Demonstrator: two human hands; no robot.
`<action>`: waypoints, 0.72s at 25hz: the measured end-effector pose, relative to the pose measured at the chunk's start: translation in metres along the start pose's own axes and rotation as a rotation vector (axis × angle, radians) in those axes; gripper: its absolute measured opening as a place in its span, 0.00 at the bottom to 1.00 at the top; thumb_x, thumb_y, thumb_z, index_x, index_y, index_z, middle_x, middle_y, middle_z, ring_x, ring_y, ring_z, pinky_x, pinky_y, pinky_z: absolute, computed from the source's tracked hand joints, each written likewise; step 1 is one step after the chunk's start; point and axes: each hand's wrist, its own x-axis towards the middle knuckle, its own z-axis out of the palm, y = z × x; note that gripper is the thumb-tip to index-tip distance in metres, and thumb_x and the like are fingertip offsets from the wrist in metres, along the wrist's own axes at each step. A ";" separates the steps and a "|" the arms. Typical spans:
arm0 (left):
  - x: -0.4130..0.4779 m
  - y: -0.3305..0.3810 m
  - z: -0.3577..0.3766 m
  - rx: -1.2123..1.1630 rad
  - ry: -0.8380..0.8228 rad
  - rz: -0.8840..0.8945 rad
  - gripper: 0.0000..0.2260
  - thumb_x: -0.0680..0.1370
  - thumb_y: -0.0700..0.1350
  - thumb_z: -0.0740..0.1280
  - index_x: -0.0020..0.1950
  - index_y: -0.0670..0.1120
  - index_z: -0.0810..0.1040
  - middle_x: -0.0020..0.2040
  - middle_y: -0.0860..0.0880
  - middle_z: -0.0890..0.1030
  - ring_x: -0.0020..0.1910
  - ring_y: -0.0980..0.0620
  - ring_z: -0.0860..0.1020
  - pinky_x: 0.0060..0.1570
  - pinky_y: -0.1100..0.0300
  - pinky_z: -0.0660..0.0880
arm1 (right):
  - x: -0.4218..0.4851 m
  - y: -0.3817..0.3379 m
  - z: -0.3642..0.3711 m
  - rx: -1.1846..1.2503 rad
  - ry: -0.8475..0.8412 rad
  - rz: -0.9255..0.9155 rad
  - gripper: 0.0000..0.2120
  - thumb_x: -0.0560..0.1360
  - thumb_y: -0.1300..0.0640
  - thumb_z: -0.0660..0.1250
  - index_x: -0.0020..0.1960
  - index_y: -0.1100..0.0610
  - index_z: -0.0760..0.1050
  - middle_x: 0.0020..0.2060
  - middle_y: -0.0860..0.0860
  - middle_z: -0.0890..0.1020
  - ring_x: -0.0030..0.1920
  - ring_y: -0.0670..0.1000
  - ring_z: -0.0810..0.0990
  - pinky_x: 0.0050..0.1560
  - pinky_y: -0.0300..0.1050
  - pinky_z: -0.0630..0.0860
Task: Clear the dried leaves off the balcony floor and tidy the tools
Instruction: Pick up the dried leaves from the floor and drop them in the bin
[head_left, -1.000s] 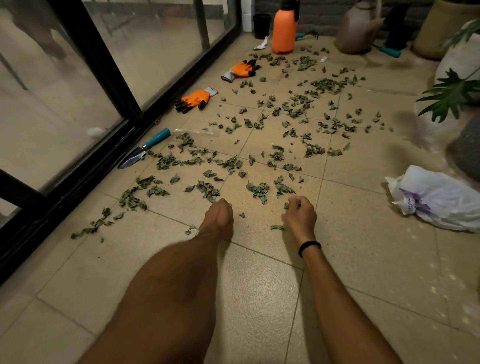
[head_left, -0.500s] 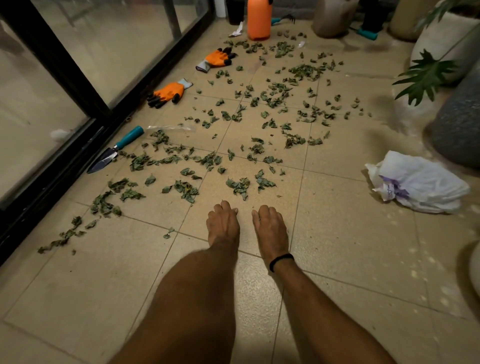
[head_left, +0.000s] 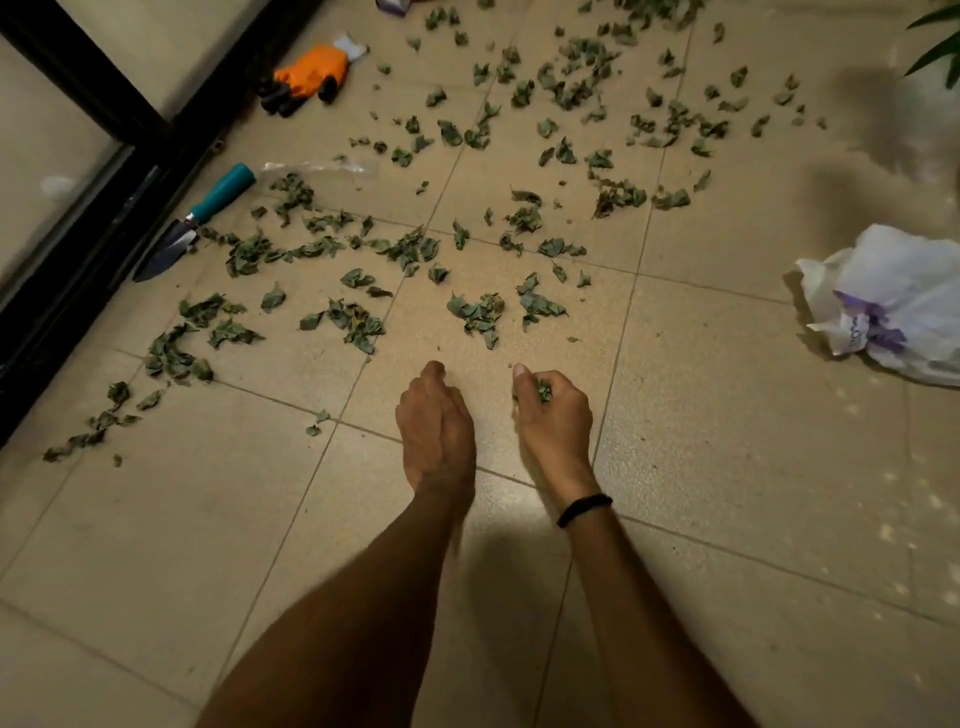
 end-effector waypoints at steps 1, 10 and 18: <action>-0.001 0.005 -0.003 -0.021 0.014 -0.032 0.11 0.84 0.45 0.56 0.65 0.48 0.71 0.52 0.49 0.76 0.50 0.51 0.73 0.49 0.55 0.74 | -0.010 0.001 0.001 0.034 -0.029 -0.008 0.16 0.79 0.41 0.64 0.46 0.54 0.79 0.36 0.48 0.83 0.37 0.49 0.82 0.40 0.49 0.80; -0.008 -0.002 -0.017 -0.254 -0.004 -0.021 0.10 0.83 0.45 0.52 0.61 0.49 0.69 0.53 0.47 0.74 0.51 0.48 0.71 0.52 0.46 0.74 | -0.035 -0.050 0.030 0.128 -0.057 -0.048 0.14 0.78 0.44 0.68 0.41 0.54 0.78 0.32 0.48 0.80 0.32 0.45 0.77 0.36 0.44 0.75; -0.011 -0.170 -0.190 -0.502 0.333 -0.342 0.11 0.82 0.40 0.57 0.61 0.42 0.75 0.53 0.41 0.81 0.53 0.41 0.78 0.51 0.52 0.71 | -0.159 -0.099 0.108 0.347 -0.307 0.005 0.15 0.79 0.51 0.68 0.36 0.54 0.70 0.27 0.49 0.69 0.26 0.48 0.65 0.27 0.41 0.62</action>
